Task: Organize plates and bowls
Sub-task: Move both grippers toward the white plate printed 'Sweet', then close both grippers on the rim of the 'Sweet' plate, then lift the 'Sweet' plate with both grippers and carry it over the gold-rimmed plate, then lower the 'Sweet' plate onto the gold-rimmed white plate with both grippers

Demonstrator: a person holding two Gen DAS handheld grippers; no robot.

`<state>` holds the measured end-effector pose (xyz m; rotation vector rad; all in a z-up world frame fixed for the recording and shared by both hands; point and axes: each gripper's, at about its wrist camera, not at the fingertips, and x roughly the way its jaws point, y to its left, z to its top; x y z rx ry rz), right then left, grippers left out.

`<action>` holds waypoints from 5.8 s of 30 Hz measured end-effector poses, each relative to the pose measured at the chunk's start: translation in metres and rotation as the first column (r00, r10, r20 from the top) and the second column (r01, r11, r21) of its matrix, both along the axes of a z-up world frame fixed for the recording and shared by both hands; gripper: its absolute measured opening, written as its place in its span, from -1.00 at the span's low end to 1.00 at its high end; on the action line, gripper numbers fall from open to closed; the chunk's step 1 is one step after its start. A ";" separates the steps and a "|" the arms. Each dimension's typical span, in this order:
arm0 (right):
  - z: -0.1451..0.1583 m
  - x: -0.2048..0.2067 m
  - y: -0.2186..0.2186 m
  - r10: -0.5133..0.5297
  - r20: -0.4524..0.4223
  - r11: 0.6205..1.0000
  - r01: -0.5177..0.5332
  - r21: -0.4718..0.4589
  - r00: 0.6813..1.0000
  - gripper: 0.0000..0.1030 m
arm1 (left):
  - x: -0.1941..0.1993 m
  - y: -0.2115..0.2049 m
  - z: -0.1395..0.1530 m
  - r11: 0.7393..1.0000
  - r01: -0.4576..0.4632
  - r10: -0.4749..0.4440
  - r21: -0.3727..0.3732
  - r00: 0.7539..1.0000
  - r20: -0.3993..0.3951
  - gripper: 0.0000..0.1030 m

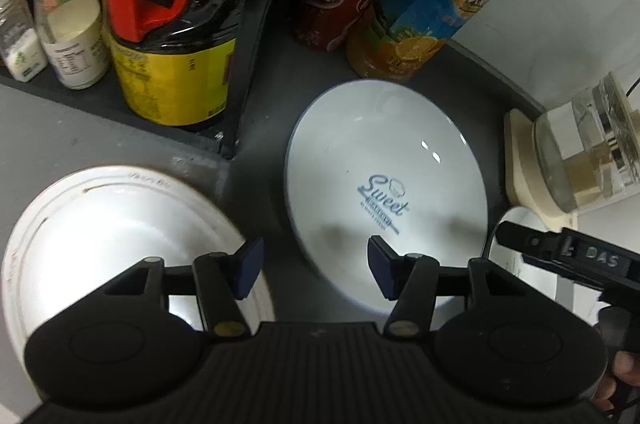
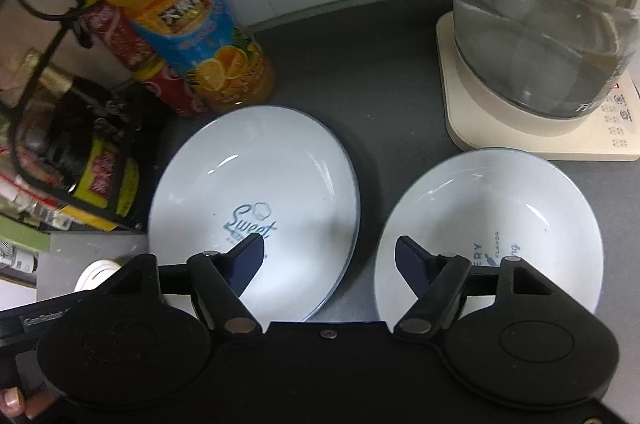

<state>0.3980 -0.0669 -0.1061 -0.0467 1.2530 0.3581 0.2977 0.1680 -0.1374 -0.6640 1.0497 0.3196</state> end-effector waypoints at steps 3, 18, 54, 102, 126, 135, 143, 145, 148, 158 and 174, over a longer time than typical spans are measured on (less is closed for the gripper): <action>-0.009 0.009 0.001 -0.013 -0.010 1.000 0.013 -0.011 1.000 0.27 | 0.006 0.006 -0.009 1.000 -0.015 0.015 -0.027 1.000 0.003 -0.05; -0.025 0.048 -0.008 -0.037 0.001 0.999 0.037 -0.025 0.999 -0.16 | 0.012 0.026 -0.040 0.983 -0.112 0.114 -0.148 0.993 0.007 -0.56; -0.033 0.026 -0.004 0.077 -0.101 0.986 -0.060 0.157 0.992 -0.84 | -0.010 0.038 -0.038 0.953 -0.194 0.212 -0.231 0.976 0.055 -0.90; -0.002 -0.099 0.081 0.435 -0.035 0.889 -0.423 0.172 0.900 -0.78 | -0.189 0.063 -0.005 0.902 -0.398 0.414 -0.168 0.907 0.073 -0.89; -0.015 -0.121 0.105 0.449 -0.045 0.892 -0.444 0.086 0.893 -0.79 | -0.208 0.077 -0.036 0.889 -0.410 0.424 -0.203 0.905 0.027 -0.84; -0.028 -0.118 0.107 0.414 -0.070 0.909 -0.410 0.072 0.907 -0.84 | -0.200 0.079 -0.043 0.895 -0.407 0.413 -0.182 0.911 -0.005 -0.79; -0.033 -0.116 0.111 0.399 -0.072 0.916 -0.394 0.072 0.914 -0.85 | -0.193 0.080 -0.037 0.915 -0.386 0.381 -0.116 0.922 -0.062 -0.78; -0.033 -0.115 0.112 0.395 -0.073 0.918 -0.390 0.069 0.916 -0.84 | -0.194 0.083 -0.029 0.920 -0.378 0.373 -0.107 0.926 -0.063 -0.77; -0.035 -0.114 0.113 0.392 -0.073 0.919 -0.387 0.070 0.917 -0.83 | -0.200 0.089 -0.016 0.919 -0.385 0.383 -0.083 0.923 -0.037 -0.47; -0.040 -0.113 0.118 0.385 -0.075 0.923 -0.380 0.065 0.920 -0.80 | -0.193 0.105 -0.027 0.925 -0.381 0.380 -0.013 0.924 -0.039 -0.08; -0.053 -0.115 0.129 0.389 -0.112 0.921 -0.385 0.062 0.914 -0.76 | -0.198 0.112 -0.038 0.921 -0.385 0.386 -0.054 0.922 0.016 -0.66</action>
